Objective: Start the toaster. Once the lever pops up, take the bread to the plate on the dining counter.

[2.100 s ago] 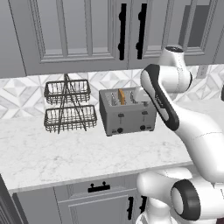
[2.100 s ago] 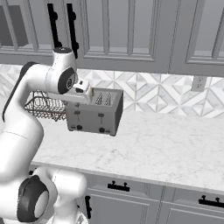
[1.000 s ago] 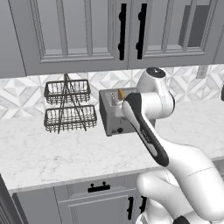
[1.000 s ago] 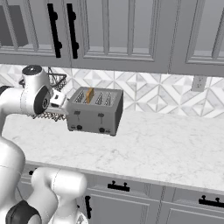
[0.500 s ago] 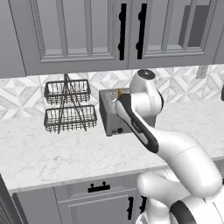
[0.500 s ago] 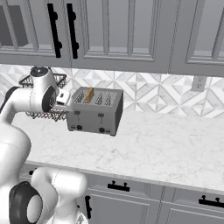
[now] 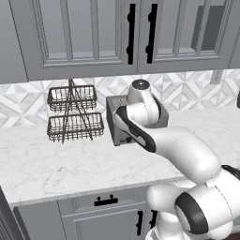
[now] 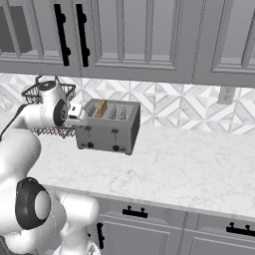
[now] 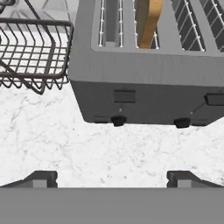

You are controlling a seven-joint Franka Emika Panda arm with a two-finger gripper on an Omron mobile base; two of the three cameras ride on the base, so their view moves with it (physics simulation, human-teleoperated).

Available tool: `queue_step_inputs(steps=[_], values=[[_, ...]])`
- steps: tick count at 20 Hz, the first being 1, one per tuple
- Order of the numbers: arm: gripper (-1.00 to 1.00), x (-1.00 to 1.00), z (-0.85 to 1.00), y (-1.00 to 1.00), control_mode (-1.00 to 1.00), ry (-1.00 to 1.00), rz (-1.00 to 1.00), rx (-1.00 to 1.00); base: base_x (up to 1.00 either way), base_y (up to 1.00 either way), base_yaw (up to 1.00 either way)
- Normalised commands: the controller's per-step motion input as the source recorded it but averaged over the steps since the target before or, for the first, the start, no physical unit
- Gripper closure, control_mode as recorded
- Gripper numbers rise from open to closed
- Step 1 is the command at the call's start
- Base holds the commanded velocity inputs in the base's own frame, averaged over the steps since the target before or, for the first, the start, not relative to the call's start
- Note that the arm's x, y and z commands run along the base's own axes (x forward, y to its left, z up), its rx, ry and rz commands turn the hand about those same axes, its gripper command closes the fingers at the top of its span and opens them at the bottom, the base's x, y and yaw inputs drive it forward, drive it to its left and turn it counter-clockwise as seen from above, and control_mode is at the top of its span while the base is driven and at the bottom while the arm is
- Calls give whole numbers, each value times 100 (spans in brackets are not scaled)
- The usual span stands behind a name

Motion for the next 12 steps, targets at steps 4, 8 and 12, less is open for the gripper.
queue_step_inputs(steps=[4,8,12], values=[[-100,21,-18,0,-100,0,0,-6,0,0,0],[-100,31,-12,0,-100,0,0,0,0,0,0],[100,33,-13,-1,-100,0,0,0,0,0,0]])
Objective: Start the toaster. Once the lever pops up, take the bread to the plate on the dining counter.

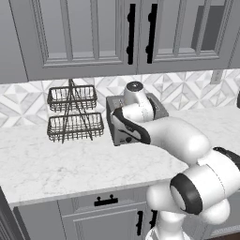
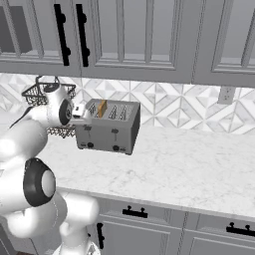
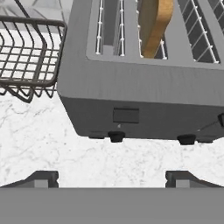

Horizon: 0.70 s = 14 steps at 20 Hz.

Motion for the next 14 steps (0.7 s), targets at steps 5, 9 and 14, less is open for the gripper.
queue_step_inputs(steps=[5,9,14], values=[[100,35,-11,-10,-100,0,0,0,0,0,0],[100,22,-18,0,-100,0,-2,0,0,0,0],[100,2,-10,0,-100,0,-5,0,0,0,0]])
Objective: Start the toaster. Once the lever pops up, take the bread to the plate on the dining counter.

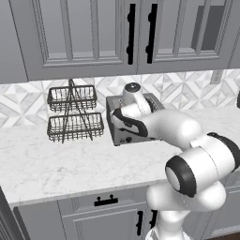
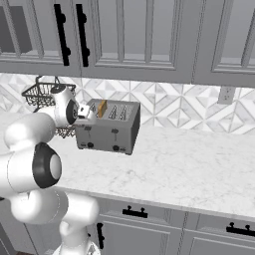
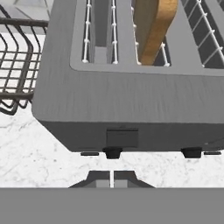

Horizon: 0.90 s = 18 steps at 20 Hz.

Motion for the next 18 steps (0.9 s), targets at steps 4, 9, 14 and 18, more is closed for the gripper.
queue_step_inputs(steps=[4,9,14,18], values=[[100,7,-2,-5,-100,0,-5,0,0,0,0],[100,11,-1,-13,-100,0,-4,0,0,0,0],[100,14,-11,-5,-100,0,-3,0,0,0,0],[100,15,-15,0,-100,0,-2,0,0,0,0]])
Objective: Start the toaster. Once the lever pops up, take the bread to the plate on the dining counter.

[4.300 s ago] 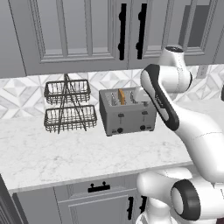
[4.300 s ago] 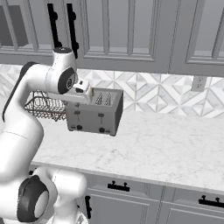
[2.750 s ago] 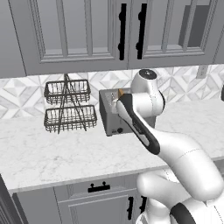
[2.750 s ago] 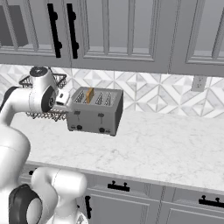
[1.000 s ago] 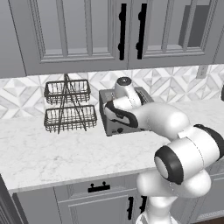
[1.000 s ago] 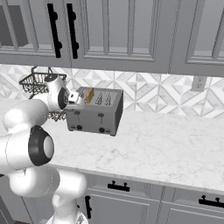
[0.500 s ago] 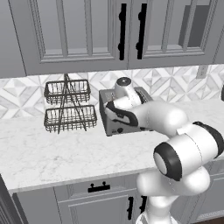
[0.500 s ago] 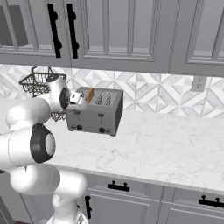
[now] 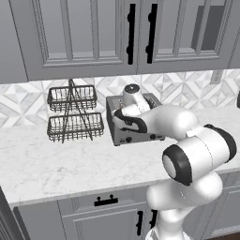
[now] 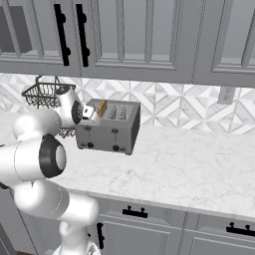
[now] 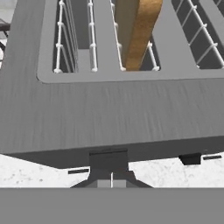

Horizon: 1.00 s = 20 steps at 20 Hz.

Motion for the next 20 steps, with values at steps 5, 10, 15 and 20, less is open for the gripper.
queue_step_inputs(steps=[5,10,15,20], values=[[100,20,-11,0,-100,0,-1,0,0,0,0],[100,23,-7,0,-100,0,0,0,0,0,0],[100,10,-9,0,-100,0,0,0,0,0,0],[100,0,-25,0,-100,0,0,0,0,0,0]])
